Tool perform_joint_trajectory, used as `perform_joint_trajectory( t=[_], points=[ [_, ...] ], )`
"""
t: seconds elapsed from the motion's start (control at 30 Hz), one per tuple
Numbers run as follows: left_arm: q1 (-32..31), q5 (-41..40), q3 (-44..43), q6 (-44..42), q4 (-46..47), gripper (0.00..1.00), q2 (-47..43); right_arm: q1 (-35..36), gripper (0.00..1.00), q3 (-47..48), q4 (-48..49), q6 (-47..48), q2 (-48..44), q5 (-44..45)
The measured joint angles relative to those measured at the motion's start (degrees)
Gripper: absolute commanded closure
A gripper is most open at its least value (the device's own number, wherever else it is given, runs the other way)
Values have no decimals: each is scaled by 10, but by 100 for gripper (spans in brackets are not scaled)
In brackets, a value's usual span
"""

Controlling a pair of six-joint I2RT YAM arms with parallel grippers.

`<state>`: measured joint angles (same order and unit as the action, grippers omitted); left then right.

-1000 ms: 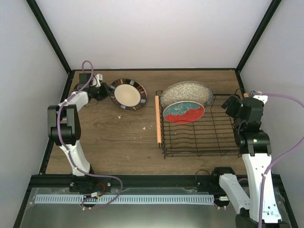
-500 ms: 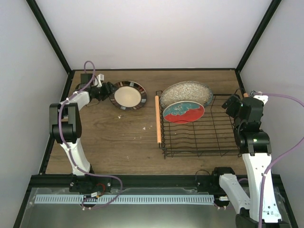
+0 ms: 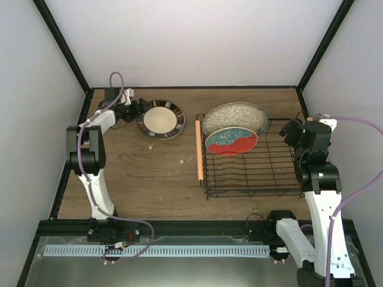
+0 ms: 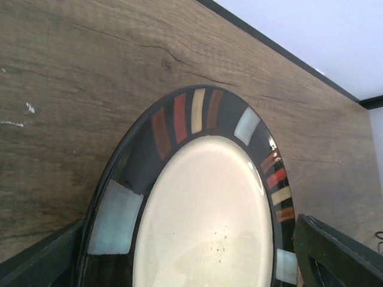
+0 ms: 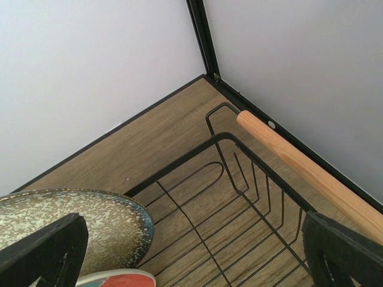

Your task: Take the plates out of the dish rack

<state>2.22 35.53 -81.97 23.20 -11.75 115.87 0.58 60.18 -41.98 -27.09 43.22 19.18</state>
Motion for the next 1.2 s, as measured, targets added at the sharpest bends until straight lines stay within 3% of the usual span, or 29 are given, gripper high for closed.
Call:
perform_joint_trajectory(
  t=[0.57,0.97,1.1,1.2],
  points=[
    [-26,-101,-36,-85,-35,4,26,0,0,1,-4,-11,0,0],
    [-28,-292,-105,-139,-54,2,27,0,0,1,-13,-21,-8,1],
    [-28,-330,-144,-145,-55,7,18,0,0,1,-13,-21,-8,1],
    [-39,-293,-159,-153,-39,12,-10,0,0,1,-13,-21,-8,1]
  ],
)
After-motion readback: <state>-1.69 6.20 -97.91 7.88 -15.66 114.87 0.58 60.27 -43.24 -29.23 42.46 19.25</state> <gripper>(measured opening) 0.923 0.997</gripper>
